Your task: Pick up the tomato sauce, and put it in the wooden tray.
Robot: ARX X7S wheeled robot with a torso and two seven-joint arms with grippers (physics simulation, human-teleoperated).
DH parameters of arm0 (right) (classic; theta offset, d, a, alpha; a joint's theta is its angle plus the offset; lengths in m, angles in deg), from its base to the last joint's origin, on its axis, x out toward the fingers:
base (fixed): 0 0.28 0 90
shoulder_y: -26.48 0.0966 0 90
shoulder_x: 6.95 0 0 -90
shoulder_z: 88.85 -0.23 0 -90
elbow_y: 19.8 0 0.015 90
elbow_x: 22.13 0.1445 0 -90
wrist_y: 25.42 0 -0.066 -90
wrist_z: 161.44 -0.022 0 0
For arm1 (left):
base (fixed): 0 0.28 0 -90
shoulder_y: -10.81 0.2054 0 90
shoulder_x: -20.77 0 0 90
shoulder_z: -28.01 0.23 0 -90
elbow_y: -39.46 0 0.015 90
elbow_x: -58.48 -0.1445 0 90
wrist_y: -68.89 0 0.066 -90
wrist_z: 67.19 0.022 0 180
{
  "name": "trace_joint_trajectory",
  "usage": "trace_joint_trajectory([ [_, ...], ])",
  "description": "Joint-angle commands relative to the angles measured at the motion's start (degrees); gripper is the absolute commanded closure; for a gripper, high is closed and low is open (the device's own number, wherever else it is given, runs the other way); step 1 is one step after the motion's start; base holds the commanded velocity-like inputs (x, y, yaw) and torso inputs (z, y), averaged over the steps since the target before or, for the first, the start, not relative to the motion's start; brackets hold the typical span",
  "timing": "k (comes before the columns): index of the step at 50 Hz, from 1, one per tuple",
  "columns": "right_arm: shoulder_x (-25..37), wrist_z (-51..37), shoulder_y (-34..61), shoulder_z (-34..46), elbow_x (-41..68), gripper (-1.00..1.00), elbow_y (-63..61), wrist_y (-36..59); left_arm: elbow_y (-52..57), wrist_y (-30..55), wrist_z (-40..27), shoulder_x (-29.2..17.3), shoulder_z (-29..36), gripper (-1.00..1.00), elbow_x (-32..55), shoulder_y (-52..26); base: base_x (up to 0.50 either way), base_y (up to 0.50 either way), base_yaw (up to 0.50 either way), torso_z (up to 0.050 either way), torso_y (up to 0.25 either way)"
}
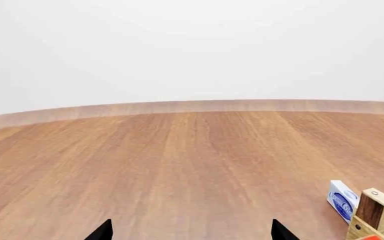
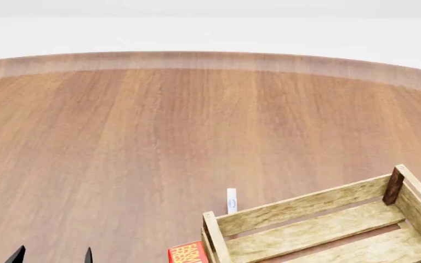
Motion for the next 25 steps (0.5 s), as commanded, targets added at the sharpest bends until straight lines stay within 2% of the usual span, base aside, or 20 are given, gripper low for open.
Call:
trace_joint_trajectory([
  [1,0.05,-0.17,1.00,0.74,0.39,-1.00,1.77,0.64,-0.15,-0.07,-0.27,-0.14,0.25,-1.00,0.19,-0.14,0.00,0.00,0.00,0.000,0.000],
  [25,-0.33,-0.13,3.73,2.07,1.78,-1.00,6.71,1.26,-0.77,-0.85,-0.64,-0.52,0.77,-1.00,0.48,-0.26,0.00,0.00,0.00,0.000,0.000],
])
